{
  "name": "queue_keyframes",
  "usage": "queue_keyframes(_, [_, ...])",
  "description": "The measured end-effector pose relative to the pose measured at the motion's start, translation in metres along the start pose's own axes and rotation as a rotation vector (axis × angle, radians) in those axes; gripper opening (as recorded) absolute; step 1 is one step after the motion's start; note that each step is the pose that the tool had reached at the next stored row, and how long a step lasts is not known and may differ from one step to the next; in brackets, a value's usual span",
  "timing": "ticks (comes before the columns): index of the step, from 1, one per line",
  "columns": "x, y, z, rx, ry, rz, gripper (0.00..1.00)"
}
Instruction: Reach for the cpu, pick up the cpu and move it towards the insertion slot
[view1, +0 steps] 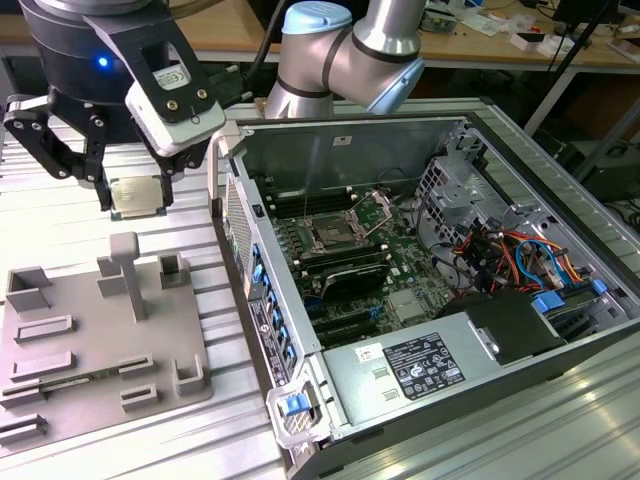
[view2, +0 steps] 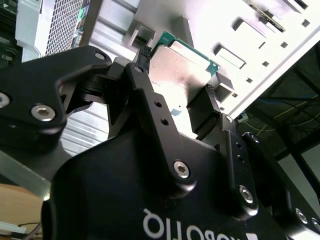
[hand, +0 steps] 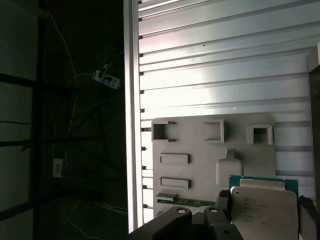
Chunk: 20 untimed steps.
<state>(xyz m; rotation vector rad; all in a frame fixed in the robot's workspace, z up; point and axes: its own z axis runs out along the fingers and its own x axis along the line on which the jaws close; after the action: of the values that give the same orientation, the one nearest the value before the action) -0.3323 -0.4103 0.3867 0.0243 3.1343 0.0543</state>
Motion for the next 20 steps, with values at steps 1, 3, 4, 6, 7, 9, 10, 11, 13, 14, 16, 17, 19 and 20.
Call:
queue_keyframes(1, [-0.0016, 0.0, 0.0, 0.0, 0.0, 0.0, 0.55])
queue_keyframes(3, [-0.0048, 0.0001, 0.0, 0.0, 0.0, 0.0, 0.55])
queue_keyframes(4, [-0.0059, 0.0001, 0.0001, 0.0, 0.0, 0.0, 0.55])
queue_keyframes(6, [-0.0084, 0.0001, 0.0001, 0.0, 0.0, 0.0, 0.55])
queue_keyframes(7, [-0.0094, 0.0001, 0.0001, 0.0001, 0.0, 0.0, 0.55])
queue_keyframes(9, [-0.0128, 0.0002, 0.0002, 0.0, 0.0, 0.0, 0.55])
queue_keyframes(10, [-0.0139, 0.0002, 0.0002, 0.0, 0.0, 0.0, 0.55])
queue_keyframes(11, [-0.0155, 0.0002, 0.0002, 0.0, 0.0, 0.0, 0.55])
queue_keyframes(13, [-0.0185, 0.0003, 0.0002, 0.0, 0.0, 0.0, 0.55])
queue_keyframes(14, [-0.0197, 0.0003, 0.0003, 0.0, -0.0001, 0.0, 0.55])
queue_keyframes(16, [-0.0419, 0.0006, 0.0006, 0.0, 0.0, 0.0, 0.55])
queue_keyframes(17, [-0.0508, 0.0008, 0.0007, 0.0, 0.0, 0.0, 0.55])
queue_keyframes(19, [-0.0552, 0.0008, 0.0012, 0.0, 0.0, 0.0, 0.55])
queue_keyframes(20, [-0.0558, 0.0008, 0.0012, 0.0, 0.0, 0.0, 0.55])
